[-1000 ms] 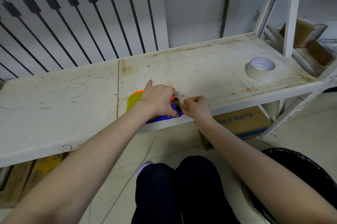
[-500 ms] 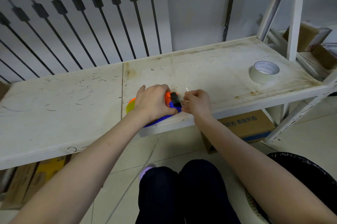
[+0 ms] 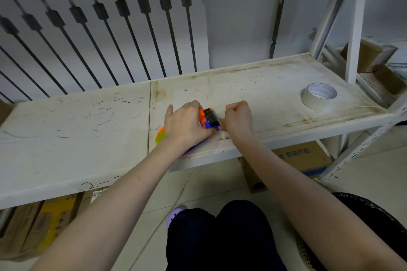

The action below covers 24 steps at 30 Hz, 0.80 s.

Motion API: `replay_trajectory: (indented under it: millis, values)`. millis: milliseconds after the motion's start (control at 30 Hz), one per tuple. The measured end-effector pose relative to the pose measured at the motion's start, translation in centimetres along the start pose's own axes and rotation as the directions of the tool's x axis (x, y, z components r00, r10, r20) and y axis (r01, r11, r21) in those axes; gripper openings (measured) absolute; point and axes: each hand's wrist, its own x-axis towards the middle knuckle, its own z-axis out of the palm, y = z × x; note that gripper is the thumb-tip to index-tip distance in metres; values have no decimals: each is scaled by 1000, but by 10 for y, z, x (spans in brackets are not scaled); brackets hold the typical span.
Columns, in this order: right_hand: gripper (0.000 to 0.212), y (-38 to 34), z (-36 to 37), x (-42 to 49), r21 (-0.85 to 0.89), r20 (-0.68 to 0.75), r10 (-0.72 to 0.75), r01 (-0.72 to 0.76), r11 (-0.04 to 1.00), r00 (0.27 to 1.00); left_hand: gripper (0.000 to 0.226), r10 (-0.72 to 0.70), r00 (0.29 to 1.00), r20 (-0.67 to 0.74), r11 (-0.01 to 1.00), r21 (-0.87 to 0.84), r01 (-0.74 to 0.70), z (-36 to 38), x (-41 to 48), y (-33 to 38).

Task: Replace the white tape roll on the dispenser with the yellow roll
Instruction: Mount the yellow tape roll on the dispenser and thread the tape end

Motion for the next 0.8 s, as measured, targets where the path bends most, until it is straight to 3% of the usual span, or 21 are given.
replay_trajectory:
  millis: [267,633,800]
  values:
    - [19,-7,-3,4,-125,0,-166,165,978,986,59,-36,999,-37,999,-9,35,-5,0,2]
    - [15,-8,-4,7,-109,-33,-82,78,991,996,59,-12,999,-42,1000,27,13,-2,-1,4]
    - [10,-13,-7,7,37,20,1,-2,999,1000,57,-11,995,-99,998,-62,5,-5,-6,1]
